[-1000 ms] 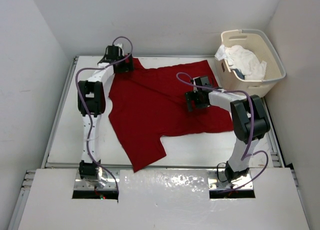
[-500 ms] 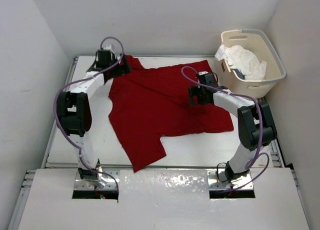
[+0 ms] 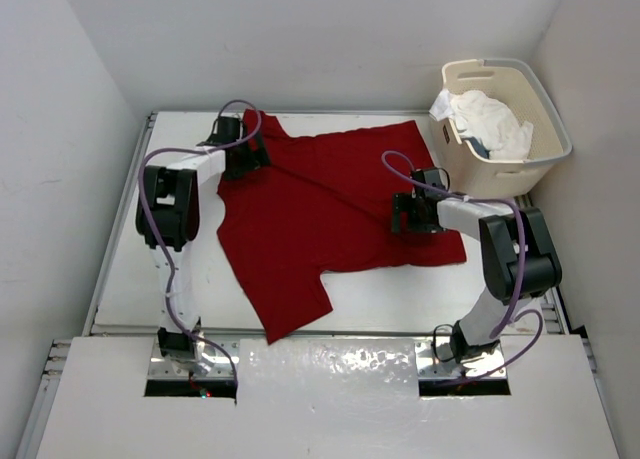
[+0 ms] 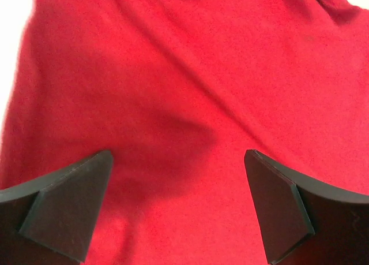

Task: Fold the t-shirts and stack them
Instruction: Flatten out the tshirt

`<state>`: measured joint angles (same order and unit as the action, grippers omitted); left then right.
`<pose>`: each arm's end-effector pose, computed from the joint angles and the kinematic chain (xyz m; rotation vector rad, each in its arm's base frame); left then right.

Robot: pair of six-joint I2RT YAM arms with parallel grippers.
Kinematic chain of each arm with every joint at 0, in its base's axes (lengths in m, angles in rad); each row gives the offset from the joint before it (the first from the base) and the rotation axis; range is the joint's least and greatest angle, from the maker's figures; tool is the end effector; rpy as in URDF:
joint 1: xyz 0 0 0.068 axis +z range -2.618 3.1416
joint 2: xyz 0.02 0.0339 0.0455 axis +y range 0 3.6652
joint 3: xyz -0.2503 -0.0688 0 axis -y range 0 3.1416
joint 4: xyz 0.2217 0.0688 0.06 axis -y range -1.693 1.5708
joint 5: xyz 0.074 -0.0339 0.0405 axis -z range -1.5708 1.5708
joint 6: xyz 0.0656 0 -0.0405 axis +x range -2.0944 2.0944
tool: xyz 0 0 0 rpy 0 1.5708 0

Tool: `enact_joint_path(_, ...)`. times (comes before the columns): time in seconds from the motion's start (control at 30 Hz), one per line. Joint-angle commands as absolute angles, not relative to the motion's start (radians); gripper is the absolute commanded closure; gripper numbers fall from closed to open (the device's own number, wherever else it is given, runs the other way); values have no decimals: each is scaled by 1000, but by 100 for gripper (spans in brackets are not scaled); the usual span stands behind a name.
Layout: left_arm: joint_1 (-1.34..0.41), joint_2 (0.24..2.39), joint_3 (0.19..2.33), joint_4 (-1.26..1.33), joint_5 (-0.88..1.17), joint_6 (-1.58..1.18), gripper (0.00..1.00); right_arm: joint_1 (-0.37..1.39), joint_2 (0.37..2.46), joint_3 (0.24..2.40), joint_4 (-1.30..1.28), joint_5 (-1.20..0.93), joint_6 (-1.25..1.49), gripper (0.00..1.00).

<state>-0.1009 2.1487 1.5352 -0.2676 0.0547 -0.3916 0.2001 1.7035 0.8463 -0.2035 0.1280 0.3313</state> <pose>0.4586 -0.0500 0.1370 -0.3339 2.4484 -0.2819 0.3069 0.0537 0.1119 0.2152 2.6083 0.0173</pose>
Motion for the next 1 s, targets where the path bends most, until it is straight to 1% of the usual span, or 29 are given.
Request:
enact_joint_path(0.0, -61, 2250, 1636, -362, 5, -345, 0, 212, 1678, 807, -187, 91, 400, 1)
enact_joint_path(0.07, -52, 2333, 1716, -397, 5, -327, 0, 235, 1655, 776, -173, 75, 416, 1)
enact_joint_path(0.1, -51, 2362, 1811, -441, 5, -309, 0, 245, 1648, 770, -173, 81, 429, 1)
enact_joint_path(0.17, -49, 2457, 1912, -484, -14, -293, 0, 268, 1638, 767, -184, 87, 440, 1)
enact_joint_path(0.2, -49, 2486, 2024, -535, -24, -278, 0, 294, 1634, 764, -189, 103, 458, 1)
enact_joint_path(0.27, -48, 2560, 2153, -572, -28, -259, 0, 328, 1623, 761, -184, 123, 480, 1)
enact_joint_path(0.37, -38, 2611, 2227, -569, -6, -253, 0, 337, 1618, 764, -186, 158, 512, 1)
enact_joint_path(0.4, -37, 2625, 2236, -555, 36, -247, 0, 337, 1617, 764, -183, 161, 520, 1)
enact_joint_path(0.5, -37, 2664, 2272, -512, 66, -244, 0, 341, 1608, 767, -186, 182, 511, 1)
enact_joint_path(0.53, -35, 2680, 2326, -520, 74, -248, 0, 341, 1606, 770, -187, 187, 499, 1)
enact_joint_path(0.6, -37, 2698, 2370, -522, 126, -256, 0, 341, 1609, 797, -207, 195, 480, 1)
enact_joint_path(0.67, -38, 2677, 2367, -477, 167, -265, 0, 341, 1608, 827, -232, 218, 451, 1)
enact_joint_path(0.77, -38, 2605, 2381, -471, 150, -261, 0, 339, 1586, 877, -264, 264, 410, 1)
enact_joint_path(0.83, -38, 2513, 2350, -482, 144, -259, 0, 339, 1554, 914, -281, 282, 396, 1)
enact_joint_path(0.87, -38, 2469, 2318, -479, 144, -262, 0, 337, 1539, 919, -288, 300, 388, 1)
enact_joint_path(0.9, -38, 2368, 2275, -468, 144, -267, 0, 339, 1523, 919, -291, 308, 385, 1)
enact_joint_path(0.93, -38, 2314, 2169, -442, 132, -276, 0, 339, 1484, 913, -290, 317, 387, 1)
enact_joint_path(0.97, -38, 2257, 2110, -433, 123, -284, 0, 337, 1464, 905, -291, 330, 388, 1)
